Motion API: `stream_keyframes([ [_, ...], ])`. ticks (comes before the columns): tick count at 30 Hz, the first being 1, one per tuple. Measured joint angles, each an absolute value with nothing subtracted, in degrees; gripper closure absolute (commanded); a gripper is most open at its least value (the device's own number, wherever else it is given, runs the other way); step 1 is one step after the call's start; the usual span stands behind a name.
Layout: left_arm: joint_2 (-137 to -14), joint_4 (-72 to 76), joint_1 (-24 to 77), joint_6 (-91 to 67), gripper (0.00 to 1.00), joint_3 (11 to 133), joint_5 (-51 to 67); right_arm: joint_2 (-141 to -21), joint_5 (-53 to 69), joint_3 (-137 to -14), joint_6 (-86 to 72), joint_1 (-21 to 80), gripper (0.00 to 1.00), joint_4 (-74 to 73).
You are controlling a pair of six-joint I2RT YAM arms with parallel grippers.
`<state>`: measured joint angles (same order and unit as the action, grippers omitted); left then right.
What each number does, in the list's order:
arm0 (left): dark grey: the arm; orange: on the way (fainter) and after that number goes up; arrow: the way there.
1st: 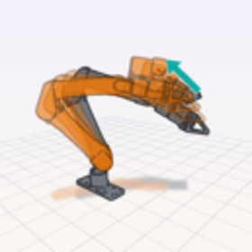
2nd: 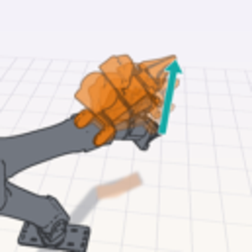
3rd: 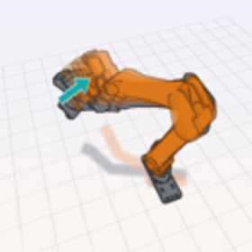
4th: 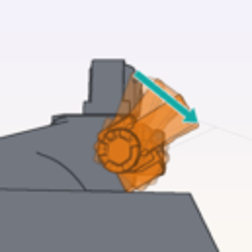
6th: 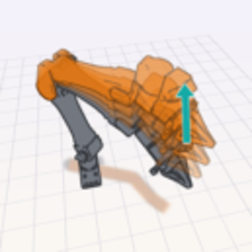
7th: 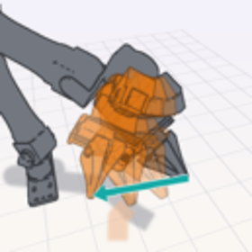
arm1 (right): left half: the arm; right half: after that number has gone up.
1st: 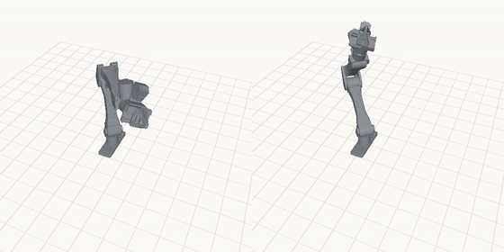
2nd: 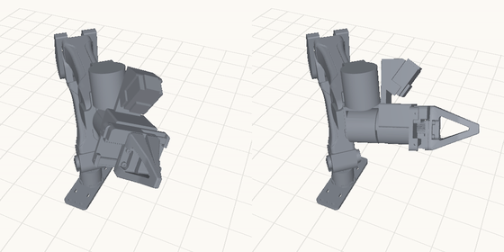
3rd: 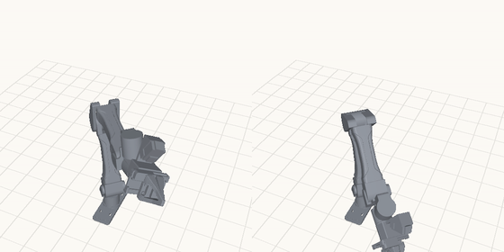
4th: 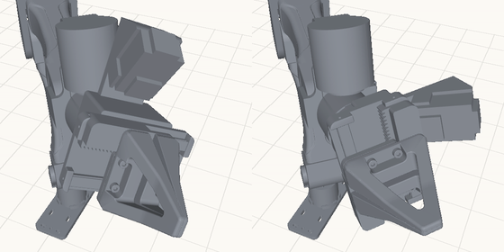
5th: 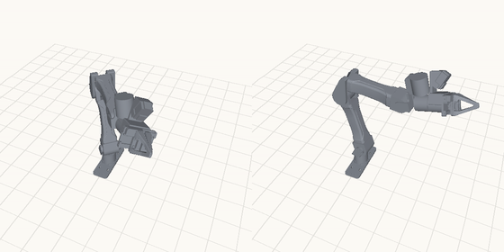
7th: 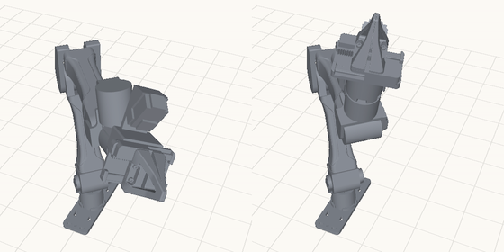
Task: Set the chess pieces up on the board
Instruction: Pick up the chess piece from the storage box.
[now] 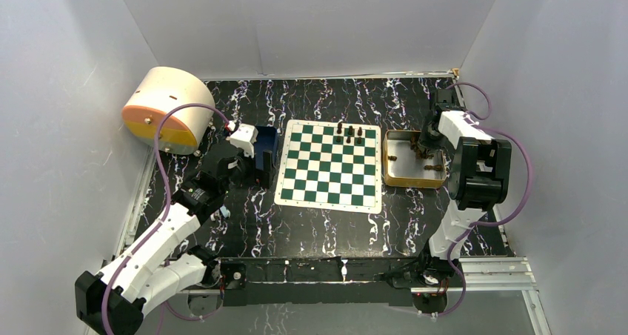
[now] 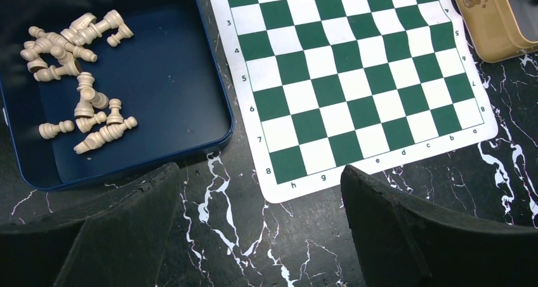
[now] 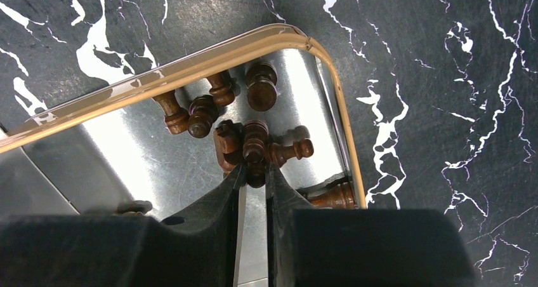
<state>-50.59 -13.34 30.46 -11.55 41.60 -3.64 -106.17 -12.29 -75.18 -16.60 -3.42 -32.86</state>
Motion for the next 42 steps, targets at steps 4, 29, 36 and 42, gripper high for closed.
stream_keyframes([
  [4, -50.63, -13.34, 30.46, -11.55, 0.06, 41.60, -3.64, -106.15, -12.49, -75.18, -16.80, -3.42, 0.84, -32.95],
  [29, -50.65, -13.34, 30.48, -11.57, 0.06, 41.60, -3.60, -102.30, -15.38, -78.08, -18.28, -0.58, 0.85, -39.68],
  [36, -50.63, -13.34, 30.48, -11.57, 0.06, 41.60, -3.60, -100.22, -14.20, -80.18, -19.25, 1.10, 0.85, -40.49],
  [42, -50.65, -13.34, 30.48, -11.57, 0.06, 41.60, -3.60, -99.74, -12.05, -81.30, -19.94, 6.20, 0.84, -40.73],
])
